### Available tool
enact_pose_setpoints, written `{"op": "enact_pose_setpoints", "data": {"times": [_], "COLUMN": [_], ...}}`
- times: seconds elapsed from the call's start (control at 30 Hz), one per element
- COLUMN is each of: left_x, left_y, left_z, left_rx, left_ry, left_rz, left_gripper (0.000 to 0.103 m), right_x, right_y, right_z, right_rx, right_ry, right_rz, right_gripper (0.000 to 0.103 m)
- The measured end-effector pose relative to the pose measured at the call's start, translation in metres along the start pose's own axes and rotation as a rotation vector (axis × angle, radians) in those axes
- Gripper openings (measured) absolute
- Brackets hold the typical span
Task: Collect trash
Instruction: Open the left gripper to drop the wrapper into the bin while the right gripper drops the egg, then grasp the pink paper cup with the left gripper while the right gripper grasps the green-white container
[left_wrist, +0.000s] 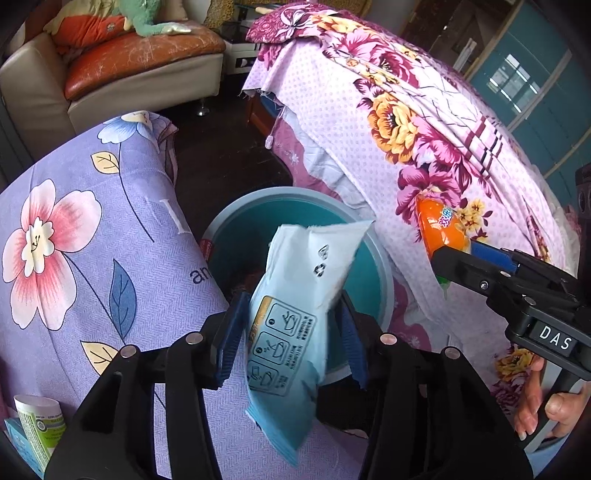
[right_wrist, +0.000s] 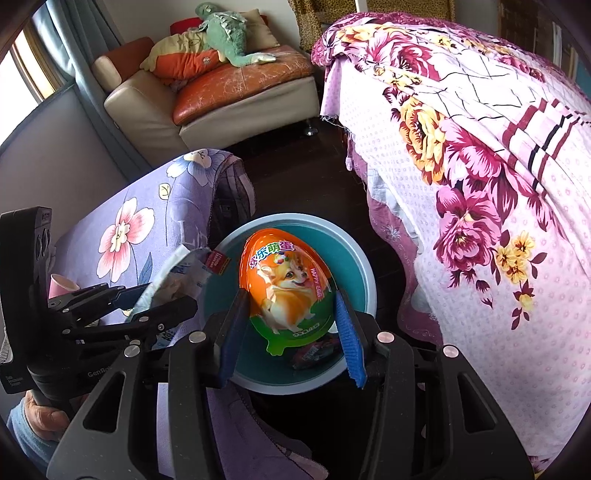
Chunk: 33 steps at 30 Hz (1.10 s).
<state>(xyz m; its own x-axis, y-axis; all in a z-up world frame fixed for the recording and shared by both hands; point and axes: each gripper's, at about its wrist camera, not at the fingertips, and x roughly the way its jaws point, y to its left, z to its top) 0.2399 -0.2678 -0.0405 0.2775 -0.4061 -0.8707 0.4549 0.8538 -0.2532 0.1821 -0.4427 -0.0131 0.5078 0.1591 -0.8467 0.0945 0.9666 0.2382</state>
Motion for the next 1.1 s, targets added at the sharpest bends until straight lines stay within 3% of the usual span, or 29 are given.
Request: {"op": "enact_pose_setpoints", "data": {"times": [0.1,0.13,0.6,0.73,1.1], "left_x": [-0.005,-0.007,-0.025,-0.033,-0.068], "left_y": [0.003,0.005,0.037,0.043,0.075], "left_z": [0.002,0.001,-0.016,-0.022,-0.047], "left_rx": [-0.015,-0.019,-0.086,-0.094,-0.137], "left_ry": [-0.026,-0.037,-0.029,-0.032,-0.068], "left_rz": [0.012,0.020,0.026,0.028,0.045], "left_gripper": [0.079,0.082,0.089,0.090,0.091], "right_x": [0.000,0.000,0.013,0.014,0.003], "right_y": [0.000,0.000,0.018,0.023,0.056], "right_z": [0.001,0.001,-0.002,-0.004,-0.006], "right_rx": [0.000,-0.001,-0.021,-0.009,-0.033], "right_ry": [0.001,0.001,0.041,0.046,0.053], "right_rz": [-0.006,-0.007,-0.015,-0.018,-0.024], "right_gripper": [0.044,0.044,0.046,0.070,0.074]}}
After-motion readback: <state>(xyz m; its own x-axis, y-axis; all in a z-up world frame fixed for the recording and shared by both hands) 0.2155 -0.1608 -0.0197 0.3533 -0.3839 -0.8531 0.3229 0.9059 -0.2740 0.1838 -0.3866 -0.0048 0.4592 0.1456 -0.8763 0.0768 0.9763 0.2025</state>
